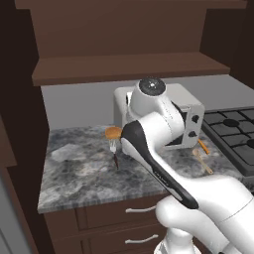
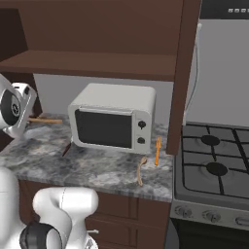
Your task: Organize the utensils by type. Pick up the wooden spoons from the counter and place them in the open cabinet. Then pick up the metallic utensils from the counter and place them in the open drawer.
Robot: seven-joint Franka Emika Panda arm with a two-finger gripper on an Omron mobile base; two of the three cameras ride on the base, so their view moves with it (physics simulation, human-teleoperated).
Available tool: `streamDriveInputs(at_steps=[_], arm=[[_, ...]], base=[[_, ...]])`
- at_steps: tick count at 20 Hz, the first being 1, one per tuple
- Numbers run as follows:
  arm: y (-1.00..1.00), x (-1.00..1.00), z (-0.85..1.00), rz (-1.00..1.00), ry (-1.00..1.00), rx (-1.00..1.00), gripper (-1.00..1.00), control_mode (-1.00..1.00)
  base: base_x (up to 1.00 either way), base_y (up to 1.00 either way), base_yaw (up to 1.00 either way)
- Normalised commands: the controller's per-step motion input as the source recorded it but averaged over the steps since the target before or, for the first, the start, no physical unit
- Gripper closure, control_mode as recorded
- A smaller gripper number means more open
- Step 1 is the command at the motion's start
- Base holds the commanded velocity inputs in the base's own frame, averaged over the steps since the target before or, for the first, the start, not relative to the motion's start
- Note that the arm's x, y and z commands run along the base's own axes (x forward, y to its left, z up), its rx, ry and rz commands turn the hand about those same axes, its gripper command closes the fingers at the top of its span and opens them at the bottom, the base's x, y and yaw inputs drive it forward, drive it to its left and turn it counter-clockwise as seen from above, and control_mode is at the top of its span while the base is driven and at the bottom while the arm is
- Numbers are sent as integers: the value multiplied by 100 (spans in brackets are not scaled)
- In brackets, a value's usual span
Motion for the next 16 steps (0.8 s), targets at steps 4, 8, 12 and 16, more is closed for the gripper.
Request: streamDriveInputs(at_steps=[4, 8, 12, 16], arm=[[-13, -8, 50, 35, -29, -20, 100, -100], [-11, 12, 54, 19, -16, -5, 100, -100], [-4, 21, 71, 6, 0, 0, 100, -100], [-5, 11, 82, 0, 1, 0, 100, -100]], base=[[0, 0, 0], [0, 0, 0], [0, 0, 0], [0, 0, 0]])
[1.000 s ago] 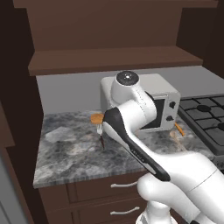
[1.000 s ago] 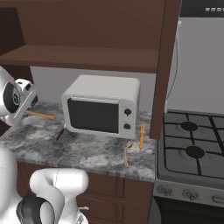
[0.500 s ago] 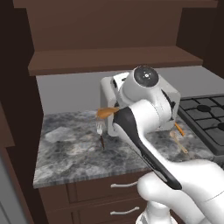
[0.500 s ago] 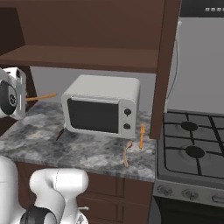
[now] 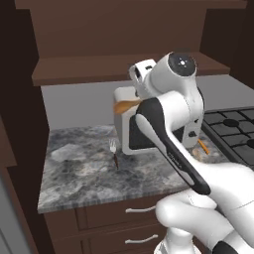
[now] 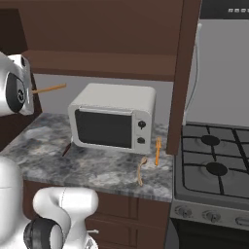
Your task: Organize the utensils by type. Pick up the wooden spoons from the counter and place them in the open cabinet. Then pick up the metallic utensils from the counter and place them in the open drawer.
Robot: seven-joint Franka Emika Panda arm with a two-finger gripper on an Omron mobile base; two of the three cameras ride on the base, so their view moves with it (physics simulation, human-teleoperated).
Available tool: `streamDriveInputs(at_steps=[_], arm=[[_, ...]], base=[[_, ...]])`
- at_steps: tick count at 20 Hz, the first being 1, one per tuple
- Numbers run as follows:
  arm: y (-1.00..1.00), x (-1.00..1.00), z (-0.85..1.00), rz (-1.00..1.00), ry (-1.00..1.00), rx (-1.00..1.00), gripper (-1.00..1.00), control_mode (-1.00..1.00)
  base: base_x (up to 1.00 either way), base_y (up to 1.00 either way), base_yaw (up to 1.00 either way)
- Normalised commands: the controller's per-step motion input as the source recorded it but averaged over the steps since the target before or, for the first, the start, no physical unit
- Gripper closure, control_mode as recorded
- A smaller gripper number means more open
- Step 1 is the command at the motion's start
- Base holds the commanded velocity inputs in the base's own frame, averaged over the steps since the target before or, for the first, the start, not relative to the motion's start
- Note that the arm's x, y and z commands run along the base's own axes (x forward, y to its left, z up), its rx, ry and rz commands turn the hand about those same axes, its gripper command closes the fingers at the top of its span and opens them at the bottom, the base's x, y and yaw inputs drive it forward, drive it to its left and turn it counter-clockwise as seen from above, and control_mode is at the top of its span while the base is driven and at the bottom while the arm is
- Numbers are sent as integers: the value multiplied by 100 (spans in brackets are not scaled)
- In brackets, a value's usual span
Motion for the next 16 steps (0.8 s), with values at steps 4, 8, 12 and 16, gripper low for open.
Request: streamDriveInputs(at_steps=[4, 8, 12, 16], arm=[[-5, 33, 69, 0, 0, 0, 100, -100], [-12, 57, 39, 0, -7, 0, 100, -100], [-5, 50, 21, 1, -9, 0, 100, -100], [-2, 56, 6, 0, -1, 0, 100, -100]], base=[[0, 0, 0], [0, 0, 0], [0, 0, 0], [0, 0, 0]])
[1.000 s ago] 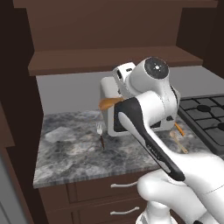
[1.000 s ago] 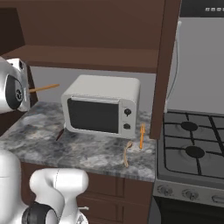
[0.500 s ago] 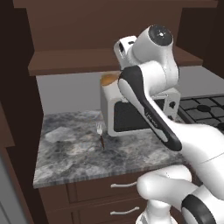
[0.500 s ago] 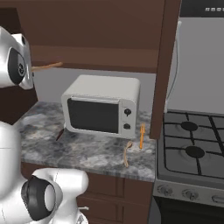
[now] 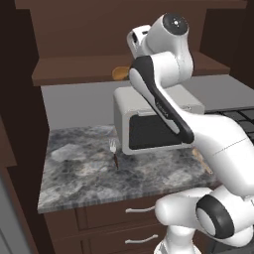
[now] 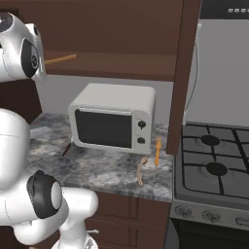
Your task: Organize the utensils by type. Pick up the wooden spoons from the counter and place them in the open cabinet. Then pick up the metallic utensils from the counter and place them in the open drawer.
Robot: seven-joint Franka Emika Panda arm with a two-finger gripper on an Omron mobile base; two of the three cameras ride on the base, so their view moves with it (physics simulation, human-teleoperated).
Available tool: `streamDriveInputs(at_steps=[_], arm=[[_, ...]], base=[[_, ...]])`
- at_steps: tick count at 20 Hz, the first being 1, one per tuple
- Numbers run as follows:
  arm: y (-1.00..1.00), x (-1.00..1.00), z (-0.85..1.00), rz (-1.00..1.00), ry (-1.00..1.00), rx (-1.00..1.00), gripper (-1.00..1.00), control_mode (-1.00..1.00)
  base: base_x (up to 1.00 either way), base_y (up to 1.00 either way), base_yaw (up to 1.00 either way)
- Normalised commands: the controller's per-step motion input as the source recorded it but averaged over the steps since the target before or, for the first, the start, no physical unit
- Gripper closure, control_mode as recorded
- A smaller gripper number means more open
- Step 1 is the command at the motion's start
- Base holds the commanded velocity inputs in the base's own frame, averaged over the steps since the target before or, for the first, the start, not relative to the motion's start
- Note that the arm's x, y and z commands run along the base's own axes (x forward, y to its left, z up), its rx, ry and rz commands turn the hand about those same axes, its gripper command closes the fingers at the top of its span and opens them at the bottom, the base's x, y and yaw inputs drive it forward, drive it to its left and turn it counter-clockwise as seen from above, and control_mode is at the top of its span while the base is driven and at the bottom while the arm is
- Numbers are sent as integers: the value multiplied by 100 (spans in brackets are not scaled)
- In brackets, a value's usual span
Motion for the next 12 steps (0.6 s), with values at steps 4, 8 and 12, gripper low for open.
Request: streamDriveInputs(at_steps=[4, 8, 12], arm=[[0, 61, 21, 0, -2, 0, 100, -100], [-2, 60, 24, 0, 0, 0, 100, -100], [0, 49, 0, 0, 0, 0, 100, -100]], base=[[0, 0, 0], [0, 0, 0], [0, 0, 0]])
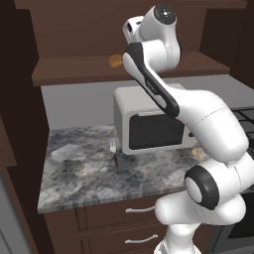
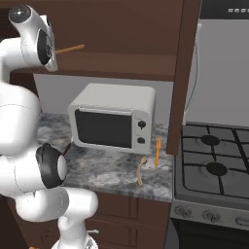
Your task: Organize the utensils by type. Pick up the wooden spoons from the counter and place them in the open cabinet. Then pick up the metallic utensils from the counter and place them in the open drawer.
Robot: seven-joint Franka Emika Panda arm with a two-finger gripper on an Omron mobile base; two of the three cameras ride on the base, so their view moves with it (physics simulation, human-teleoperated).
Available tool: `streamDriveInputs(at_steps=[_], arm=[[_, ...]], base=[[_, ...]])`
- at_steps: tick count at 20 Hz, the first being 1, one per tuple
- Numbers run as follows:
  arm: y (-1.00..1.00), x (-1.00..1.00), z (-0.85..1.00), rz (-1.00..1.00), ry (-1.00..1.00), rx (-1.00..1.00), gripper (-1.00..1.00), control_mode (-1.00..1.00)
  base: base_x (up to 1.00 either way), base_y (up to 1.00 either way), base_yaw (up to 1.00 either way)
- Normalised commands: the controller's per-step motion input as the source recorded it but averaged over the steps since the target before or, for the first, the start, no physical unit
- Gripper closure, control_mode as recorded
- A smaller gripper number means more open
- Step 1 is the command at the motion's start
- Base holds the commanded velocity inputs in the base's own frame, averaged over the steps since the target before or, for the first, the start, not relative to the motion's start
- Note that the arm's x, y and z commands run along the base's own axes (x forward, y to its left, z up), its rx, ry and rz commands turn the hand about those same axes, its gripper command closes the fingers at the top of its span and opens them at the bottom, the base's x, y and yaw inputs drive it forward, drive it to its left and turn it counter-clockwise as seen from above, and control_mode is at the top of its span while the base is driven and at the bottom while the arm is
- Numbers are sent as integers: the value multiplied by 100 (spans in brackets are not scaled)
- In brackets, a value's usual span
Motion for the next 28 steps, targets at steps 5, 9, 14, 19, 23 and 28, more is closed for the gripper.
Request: streamDriveInputs(at_steps=[5, 9, 14, 19, 23, 28], arm=[[2, 35, -10, 0, -1, 0, 100, -100], [1, 44, -7, 0, -6, 0, 100, -100], [9, 32, -15, 0, -14, 0, 100, -100], [6, 38, -11, 0, -15, 0, 100, -100], [8, 46, -6, 0, -9, 0, 100, -100], [3, 60, 0, 0, -6, 0, 100, -100]], base=[[0, 0, 0], [0, 0, 0], [0, 0, 0], [0, 0, 0], [0, 0, 0], [0, 0, 0]])
